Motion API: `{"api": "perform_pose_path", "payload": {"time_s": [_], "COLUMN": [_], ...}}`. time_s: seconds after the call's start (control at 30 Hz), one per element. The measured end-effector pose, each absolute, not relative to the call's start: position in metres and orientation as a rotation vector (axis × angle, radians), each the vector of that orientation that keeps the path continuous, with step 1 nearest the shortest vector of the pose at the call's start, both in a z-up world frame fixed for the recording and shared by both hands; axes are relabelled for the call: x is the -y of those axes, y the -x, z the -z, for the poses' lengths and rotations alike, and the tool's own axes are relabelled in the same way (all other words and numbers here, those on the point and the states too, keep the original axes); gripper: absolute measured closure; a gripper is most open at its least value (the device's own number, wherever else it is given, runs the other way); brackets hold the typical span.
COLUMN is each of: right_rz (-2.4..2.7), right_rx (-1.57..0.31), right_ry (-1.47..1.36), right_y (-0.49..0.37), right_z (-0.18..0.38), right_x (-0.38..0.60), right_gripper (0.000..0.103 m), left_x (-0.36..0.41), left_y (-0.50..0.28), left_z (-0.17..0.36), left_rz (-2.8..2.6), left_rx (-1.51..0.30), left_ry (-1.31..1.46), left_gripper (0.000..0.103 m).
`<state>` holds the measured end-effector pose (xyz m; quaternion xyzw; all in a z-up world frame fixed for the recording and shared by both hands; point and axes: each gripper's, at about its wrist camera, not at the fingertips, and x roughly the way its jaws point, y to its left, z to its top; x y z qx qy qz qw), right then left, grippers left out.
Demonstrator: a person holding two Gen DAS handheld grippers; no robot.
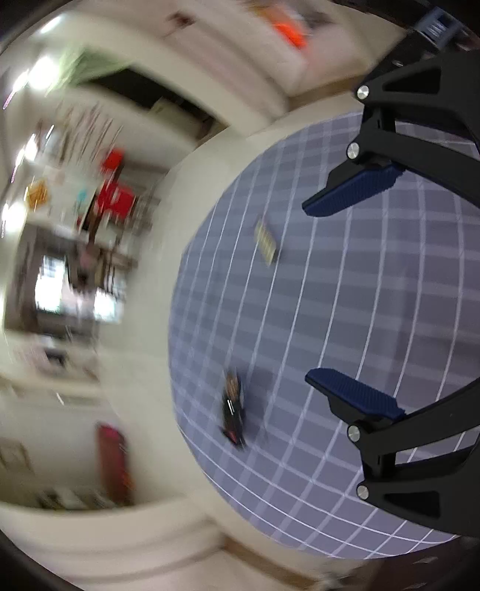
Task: Collect trash
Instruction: 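Move both open tools back over the table to the black wrapper and tag, then grasp the black snack wrapper with the left tool while right grasps the tag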
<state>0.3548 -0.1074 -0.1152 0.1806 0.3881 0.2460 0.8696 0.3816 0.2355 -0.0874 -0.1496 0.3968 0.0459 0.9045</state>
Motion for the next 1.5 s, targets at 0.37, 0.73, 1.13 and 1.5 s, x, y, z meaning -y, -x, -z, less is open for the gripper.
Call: {"api": "perform_pose_path", "payload": {"time_s": [0.37,0.73,1.13,1.5], "right_rz": [-0.482,-0.447,-0.429,-0.513], "right_rx": [-0.937,-0.984,-0.941,-0.918], "right_ry": [-0.293,-0.251,-0.048,-0.126], "right_y": [-0.432,-0.501,-0.527,-0.514], "right_z": [0.148,0.164,0.169,0.171], "right_x": [0.014,-0.021,-0.065,-0.053], "right_gripper": [0.029,0.031,0.081,0.1], "left_x": [-0.329,-0.351,-0.326,-0.308], "left_y": [-0.436,-0.474,-0.515,-0.498], "left_z": [0.141,0.161,0.159,0.154], "left_rz": [-0.243,-0.239,-0.294,-0.101], "left_rx": [-0.928,-0.927,-0.974,-0.986], "left_ry": [0.466,0.515,0.272,0.317], "left_gripper": [0.021,0.021,0.044,0.086]}}
